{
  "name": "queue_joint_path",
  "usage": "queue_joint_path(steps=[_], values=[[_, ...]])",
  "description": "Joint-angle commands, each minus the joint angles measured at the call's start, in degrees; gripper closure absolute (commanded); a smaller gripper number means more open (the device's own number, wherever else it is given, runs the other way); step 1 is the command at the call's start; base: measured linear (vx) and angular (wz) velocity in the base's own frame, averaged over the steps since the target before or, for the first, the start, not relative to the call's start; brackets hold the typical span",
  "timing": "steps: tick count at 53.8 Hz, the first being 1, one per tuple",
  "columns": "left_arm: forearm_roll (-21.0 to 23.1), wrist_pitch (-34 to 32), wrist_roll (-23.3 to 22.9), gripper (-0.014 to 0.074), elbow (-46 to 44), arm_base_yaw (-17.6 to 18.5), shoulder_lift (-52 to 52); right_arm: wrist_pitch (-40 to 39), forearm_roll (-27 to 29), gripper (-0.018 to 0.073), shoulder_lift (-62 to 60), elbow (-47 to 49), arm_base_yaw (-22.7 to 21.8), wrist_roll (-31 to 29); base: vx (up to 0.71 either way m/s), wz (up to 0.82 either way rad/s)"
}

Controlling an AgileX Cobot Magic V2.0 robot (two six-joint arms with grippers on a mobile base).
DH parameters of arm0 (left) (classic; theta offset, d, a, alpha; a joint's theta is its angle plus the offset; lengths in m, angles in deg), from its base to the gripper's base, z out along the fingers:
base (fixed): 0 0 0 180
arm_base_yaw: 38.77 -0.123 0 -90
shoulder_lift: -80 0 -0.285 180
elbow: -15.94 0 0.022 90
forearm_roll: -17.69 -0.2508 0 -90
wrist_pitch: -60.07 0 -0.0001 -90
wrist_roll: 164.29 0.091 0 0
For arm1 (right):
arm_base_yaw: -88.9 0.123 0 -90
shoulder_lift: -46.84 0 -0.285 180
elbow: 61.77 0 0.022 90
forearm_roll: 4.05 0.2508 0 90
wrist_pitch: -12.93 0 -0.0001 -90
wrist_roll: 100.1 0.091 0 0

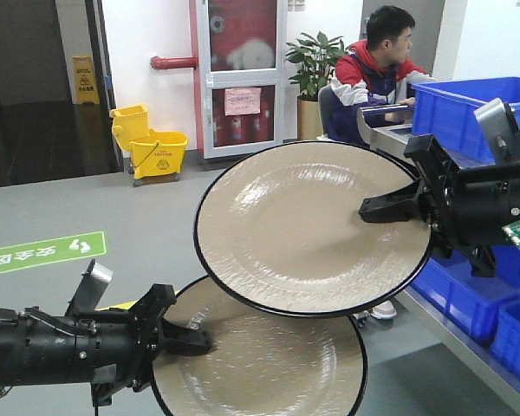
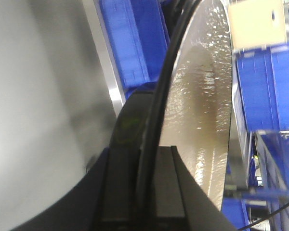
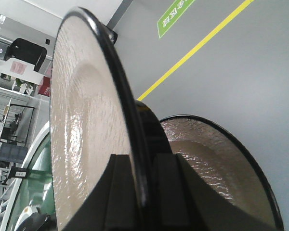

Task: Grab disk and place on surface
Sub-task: 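Drive the base to the steel counter holding both plates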

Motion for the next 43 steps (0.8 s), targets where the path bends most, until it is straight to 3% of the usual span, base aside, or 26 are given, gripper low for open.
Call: queue_joint_path(steps=[1,25,43], values=[[6.11,2.94,-0.29,0.0595,-1.75,0.2,2.93,-2.67,6.29,0.0567,-2.43,2.51,-0.23,0.22,0.47,0.0],[6.11,2.94,-0.29,0.0595,-1.75,0.2,2.93,-2.67,6.29,0.0567,-2.43,2.51,-0.23,0.22,0.45,-0.14],[6.11,2.82,-0.29,0.0595,-1.75,0.2,2.93,-2.67,6.29,0.0567,-2.43,2.51,-0.23,0.22,0.43,-0.54]])
